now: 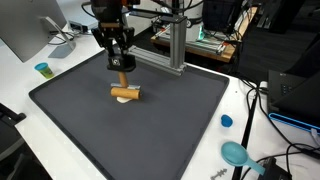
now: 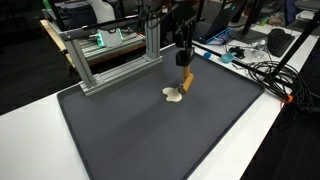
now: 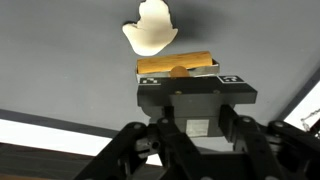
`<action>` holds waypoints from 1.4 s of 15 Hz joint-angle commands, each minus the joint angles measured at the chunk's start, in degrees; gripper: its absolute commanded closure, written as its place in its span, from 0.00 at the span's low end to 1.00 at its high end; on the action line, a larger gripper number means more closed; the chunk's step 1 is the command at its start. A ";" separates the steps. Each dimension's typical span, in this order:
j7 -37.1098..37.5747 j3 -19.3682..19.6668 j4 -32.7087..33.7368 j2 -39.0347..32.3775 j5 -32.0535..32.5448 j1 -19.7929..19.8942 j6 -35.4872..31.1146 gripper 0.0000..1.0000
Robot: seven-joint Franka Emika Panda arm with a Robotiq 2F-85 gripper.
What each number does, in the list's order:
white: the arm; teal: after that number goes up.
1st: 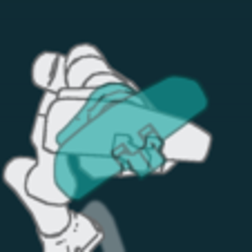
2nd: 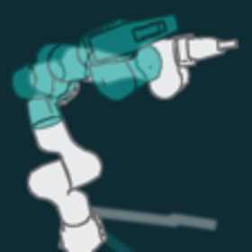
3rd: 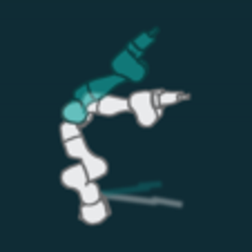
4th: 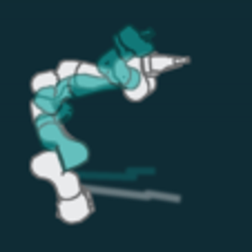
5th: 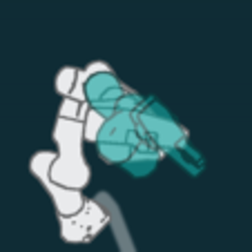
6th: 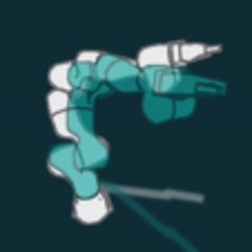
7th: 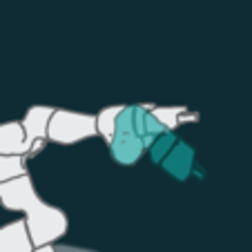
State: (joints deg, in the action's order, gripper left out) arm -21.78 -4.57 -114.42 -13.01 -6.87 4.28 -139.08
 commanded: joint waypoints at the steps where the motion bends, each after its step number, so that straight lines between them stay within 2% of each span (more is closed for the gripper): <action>1: 1.75 0.22 -9.39 13.62 -4.63 -0.38 1.36 0.79; 3: 5.32 1.02 -14.69 20.16 -5.05 -1.60 1.80 0.79; 6: 15.15 1.30 -23.60 29.93 -0.65 -2.61 0.89 0.79; 9: 20.46 1.32 -32.14 39.62 0.08 -2.79 1.26 0.79; 11: 20.43 1.80 -36.60 45.93 1.40 -2.48 0.74 0.79; 12: 17.78 2.65 -37.55 49.04 3.27 -2.28 3.06 0.79; 13: 19.22 2.50 -32.92 40.71 1.67 -3.45 2.15 0.54; 14: 19.13 2.85 -34.67 43.59 2.74 -3.30 2.47 0.54; 15: 18.97 3.14 -35.96 45.76 3.20 -3.22 2.69 0.79; 16: 20.56 2.17 -37.78 46.15 4.16 -2.49 0.95 0.79; 21: 22.43 2.00 -40.21 49.47 4.76 -2.26 3.34 0.79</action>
State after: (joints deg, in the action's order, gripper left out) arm -2.20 -2.43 -153.35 33.67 -3.78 2.17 -136.42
